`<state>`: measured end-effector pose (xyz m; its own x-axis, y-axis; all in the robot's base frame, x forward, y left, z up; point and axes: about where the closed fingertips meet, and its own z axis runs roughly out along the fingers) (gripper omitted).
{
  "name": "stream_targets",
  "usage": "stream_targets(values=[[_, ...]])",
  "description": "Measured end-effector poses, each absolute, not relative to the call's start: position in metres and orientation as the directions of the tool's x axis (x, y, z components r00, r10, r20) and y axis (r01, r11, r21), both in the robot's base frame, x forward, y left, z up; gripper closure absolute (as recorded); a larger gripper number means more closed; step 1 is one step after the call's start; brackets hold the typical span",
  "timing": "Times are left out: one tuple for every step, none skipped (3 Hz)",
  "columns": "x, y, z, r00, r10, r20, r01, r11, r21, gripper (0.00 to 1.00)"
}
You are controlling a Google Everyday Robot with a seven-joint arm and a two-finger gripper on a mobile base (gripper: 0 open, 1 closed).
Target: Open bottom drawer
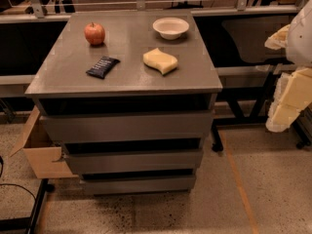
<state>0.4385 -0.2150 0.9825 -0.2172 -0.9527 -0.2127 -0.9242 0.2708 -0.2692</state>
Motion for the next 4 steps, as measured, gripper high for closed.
stream_targets(values=[[0.437,-0.215,0.984,-0.222,-0.951,-0.216,-0.922,0.276,-0.27,0.0],[0.431,-0.214,0.957,-0.208,-0.952,-0.223,-0.938,0.259,-0.23,0.0],[0.423,-0.214,0.892,-0.186,-0.948,-0.258,-0.962,0.229,-0.148,0.0],[0.427,-0.21,0.805,-0.181,-0.93,-0.321,-0.973,0.217,-0.081,0.0]])
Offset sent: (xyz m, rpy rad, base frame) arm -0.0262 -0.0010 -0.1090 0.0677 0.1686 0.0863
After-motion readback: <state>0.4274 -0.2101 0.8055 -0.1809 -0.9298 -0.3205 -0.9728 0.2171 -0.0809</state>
